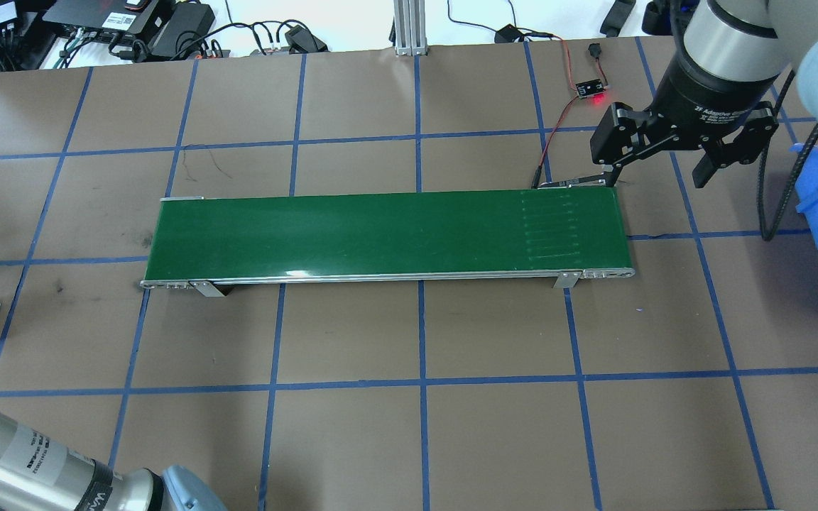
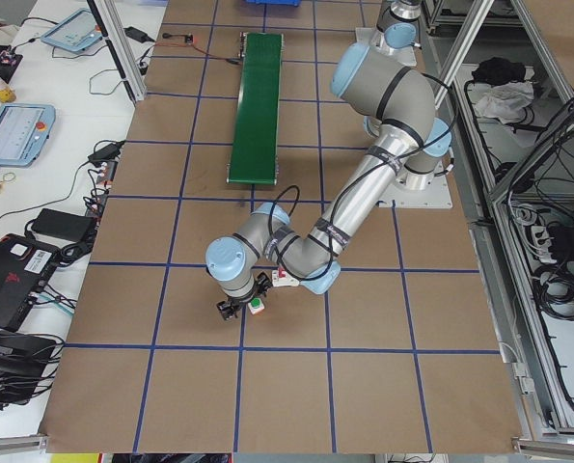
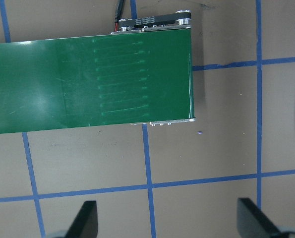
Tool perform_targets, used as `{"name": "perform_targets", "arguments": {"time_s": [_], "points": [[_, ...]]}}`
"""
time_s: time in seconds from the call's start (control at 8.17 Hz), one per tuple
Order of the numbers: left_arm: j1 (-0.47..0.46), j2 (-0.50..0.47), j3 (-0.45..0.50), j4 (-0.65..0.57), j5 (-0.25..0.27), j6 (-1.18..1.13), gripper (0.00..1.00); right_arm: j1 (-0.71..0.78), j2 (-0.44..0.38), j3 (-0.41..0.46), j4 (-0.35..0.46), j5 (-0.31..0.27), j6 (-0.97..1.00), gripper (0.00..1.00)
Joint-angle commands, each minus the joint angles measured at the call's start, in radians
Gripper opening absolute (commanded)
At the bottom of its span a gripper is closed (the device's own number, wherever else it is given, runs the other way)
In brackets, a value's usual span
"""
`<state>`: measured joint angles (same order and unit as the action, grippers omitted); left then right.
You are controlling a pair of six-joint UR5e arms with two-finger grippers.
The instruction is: Move button from left to right
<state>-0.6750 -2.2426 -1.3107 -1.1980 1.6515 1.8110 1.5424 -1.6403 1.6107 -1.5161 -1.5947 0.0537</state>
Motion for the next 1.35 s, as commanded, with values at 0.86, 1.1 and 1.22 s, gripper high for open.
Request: {"name": "perform_targets", "arguments": {"time_s": [0.86,1.1,1.22], "points": [[0.000,-0.061,-0.001,-0.002,0.054,0.007,1.00,-0.001,0.000,0.000,0.000,0.001,0.000,1.00],[-0.002,-0.057,-0.005,-0.006,0.025,0.016,0.99,-0.001,0.002,0.000,-0.007,-0.001,-0.002,1.00],[-0.005,-0.058,-0.007,-0.009,0.021,0.016,0.98,-0.002,-0.001,-0.006,-0.004,-0.008,-0.003,1.00]]}}
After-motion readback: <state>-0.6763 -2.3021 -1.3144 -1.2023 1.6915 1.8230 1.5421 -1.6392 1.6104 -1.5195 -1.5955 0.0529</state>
